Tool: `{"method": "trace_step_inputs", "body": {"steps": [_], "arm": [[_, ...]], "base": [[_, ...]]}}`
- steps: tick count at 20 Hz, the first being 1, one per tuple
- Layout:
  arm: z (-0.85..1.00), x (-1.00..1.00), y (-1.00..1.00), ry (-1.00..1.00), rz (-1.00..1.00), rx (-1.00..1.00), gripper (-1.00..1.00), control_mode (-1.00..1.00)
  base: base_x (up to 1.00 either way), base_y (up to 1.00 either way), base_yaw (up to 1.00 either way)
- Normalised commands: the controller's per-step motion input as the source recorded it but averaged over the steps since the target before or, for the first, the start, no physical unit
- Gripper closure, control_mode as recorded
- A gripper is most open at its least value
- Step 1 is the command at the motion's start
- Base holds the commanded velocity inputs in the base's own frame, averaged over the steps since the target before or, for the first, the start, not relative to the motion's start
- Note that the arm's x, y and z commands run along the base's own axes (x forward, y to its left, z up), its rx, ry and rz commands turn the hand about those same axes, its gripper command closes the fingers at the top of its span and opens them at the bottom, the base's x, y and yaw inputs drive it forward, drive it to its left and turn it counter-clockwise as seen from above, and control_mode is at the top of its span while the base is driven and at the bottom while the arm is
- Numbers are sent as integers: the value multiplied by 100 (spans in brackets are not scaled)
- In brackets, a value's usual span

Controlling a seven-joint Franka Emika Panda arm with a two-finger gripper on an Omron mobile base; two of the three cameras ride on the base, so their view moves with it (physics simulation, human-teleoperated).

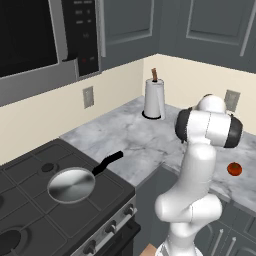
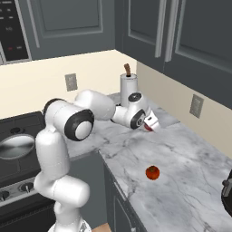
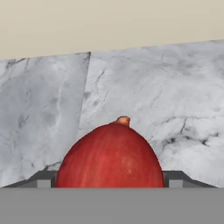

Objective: Place the pan on the front right burner on the stove. Then place the tomato and the onion in the pan and turn on the front right burner.

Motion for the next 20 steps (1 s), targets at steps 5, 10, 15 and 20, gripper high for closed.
{"method": "trace_step_inputs", "body": {"steps": [5,10,15,20], "arm": [[65,-43,38,-1,0,0,100,-100],[77,-40,40,0,0,0,100,-100],[76,-42,41,2,1,0,100,-100],[58,-39,43,4,5,0,100,-100]], "base": [[0,0,0],[0,0,0],[0,0,0],[0,0,0]]}}
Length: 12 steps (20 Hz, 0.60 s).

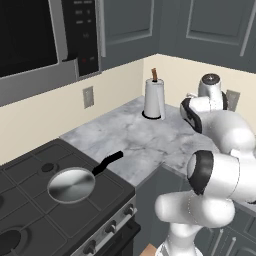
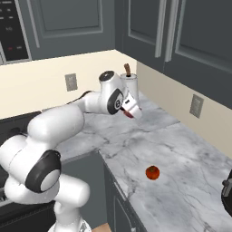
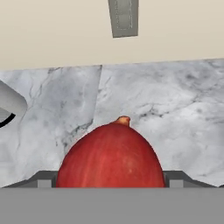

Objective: Place the pan on the front right burner on the stove. Then place the tomato and the onion in the pan and turn on the front right burner.

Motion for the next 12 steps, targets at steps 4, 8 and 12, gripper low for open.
{"method": "trace_step_inputs", "body": {"steps": [4,8,12], "arm": [[34,-35,51,7,12,3,100,-100],[14,-34,56,7,15,6,100,-100],[0,-33,60,4,17,6,100,-100]], "base": [[0,0,0],[0,0,0],[0,0,0]]}}
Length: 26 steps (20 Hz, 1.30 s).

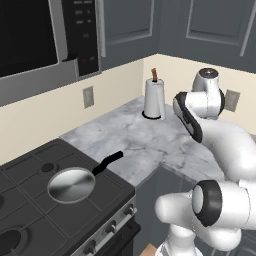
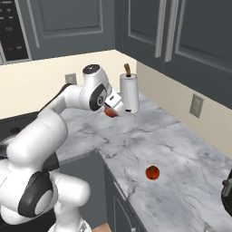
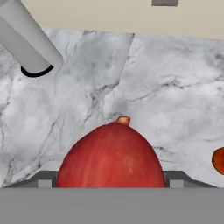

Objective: Place the pan on the front right burner on the stove. Then place the tomato and the onion in the pan and turn on the front right burner.

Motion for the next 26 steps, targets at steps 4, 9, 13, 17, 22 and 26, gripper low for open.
{"method": "trace_step_inputs", "body": {"steps": [4,9,13,17,22,26], "arm": [[0,-31,60,1,17,5,100,-100],[0,-25,64,0,18,5,100,-100],[0,-17,70,1,18,4,100,-100],[0,-14,72,3,17,2,100,-100],[0,-13,73,3,18,0,100,-100],[0,-9,74,8,18,0,100,-100]], "base": [[0,0,0],[0,0,0],[0,0,0],[0,0,0],[0,0,0],[0,0,0]]}}
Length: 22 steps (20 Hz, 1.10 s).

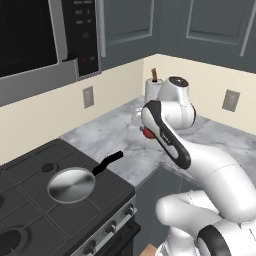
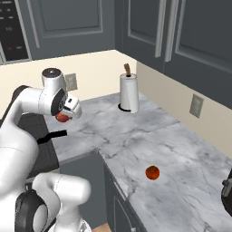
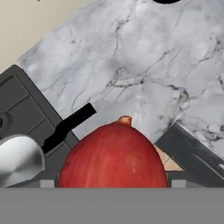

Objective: Place the pan on the front right burner on the stove. Then place the tomato and the onion in the pan and turn on the front right burner.

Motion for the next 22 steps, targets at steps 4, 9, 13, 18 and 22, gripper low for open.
{"method": "trace_step_inputs", "body": {"steps": [4,9,13,18,22], "arm": [[0,-16,76,8,17,0,100,-100],[0,-19,74,7,17,0,100,-100],[-9,-14,69,5,14,0,100,-100],[-22,-9,61,2,11,0,100,-100],[-31,-7,53,1,9,0,100,-100]], "base": [[0,0,0],[0,0,0],[0,0,0],[0,0,0],[0,0,0]]}}
